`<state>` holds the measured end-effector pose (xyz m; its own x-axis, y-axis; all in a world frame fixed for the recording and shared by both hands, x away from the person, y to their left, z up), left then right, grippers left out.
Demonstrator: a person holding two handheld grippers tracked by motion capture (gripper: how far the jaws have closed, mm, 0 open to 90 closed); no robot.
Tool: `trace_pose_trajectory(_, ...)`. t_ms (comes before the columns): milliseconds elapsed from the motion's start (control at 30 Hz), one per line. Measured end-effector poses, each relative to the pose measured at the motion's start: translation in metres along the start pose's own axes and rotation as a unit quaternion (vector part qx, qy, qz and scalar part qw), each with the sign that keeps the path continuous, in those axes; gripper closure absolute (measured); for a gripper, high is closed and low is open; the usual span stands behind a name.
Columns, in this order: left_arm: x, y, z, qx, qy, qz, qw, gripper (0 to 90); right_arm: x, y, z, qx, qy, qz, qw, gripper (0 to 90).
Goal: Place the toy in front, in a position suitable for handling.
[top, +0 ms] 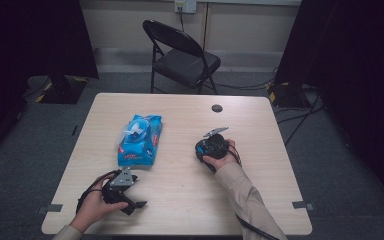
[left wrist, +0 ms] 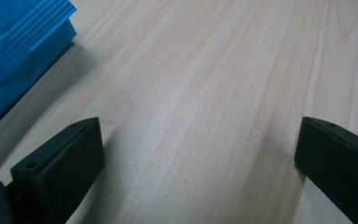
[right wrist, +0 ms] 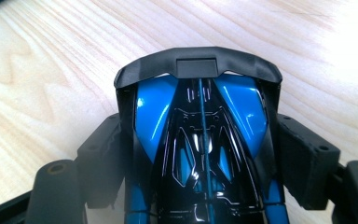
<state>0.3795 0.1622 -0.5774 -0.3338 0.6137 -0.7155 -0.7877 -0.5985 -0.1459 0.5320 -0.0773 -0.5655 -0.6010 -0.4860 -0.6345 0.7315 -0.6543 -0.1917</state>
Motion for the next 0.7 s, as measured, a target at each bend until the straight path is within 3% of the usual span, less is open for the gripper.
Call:
trace_pose_trajectory(200,-0.0001,0.0001,-0.0001,0.0,0.0,0.0,1.0,0.8,-0.0018,0.0018,-0.0035,0.001,0.003,-0.008,1.0,25.6)
trace_pose_trajectory(633,0.0,0.0,0.0,0.0,0.0,0.0,1.0,0.8,-0.0012,0.0023,-0.0084,-0.001,0.004,0.008,1.0,24.8)
trace_pose_trajectory(700,0.0,0.0001,0.0,0.0,0.0,0.0,1.0,0.8,-0.0018,0.0021,-0.0082,-0.005,0.007,0.01,0.9999,21.2)
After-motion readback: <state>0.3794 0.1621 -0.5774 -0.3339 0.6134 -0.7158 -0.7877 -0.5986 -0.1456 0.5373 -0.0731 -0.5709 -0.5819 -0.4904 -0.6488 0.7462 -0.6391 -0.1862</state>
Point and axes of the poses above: each handheld gripper's, and its own axes: z roughly backward along the jaws, x roughly out of its underside, y roughly to its right, the point moved 10 cm from there along -z, roughly forward along the jaws, and after that the axes turned 14 degrees about -x, right-handed, at the moved point
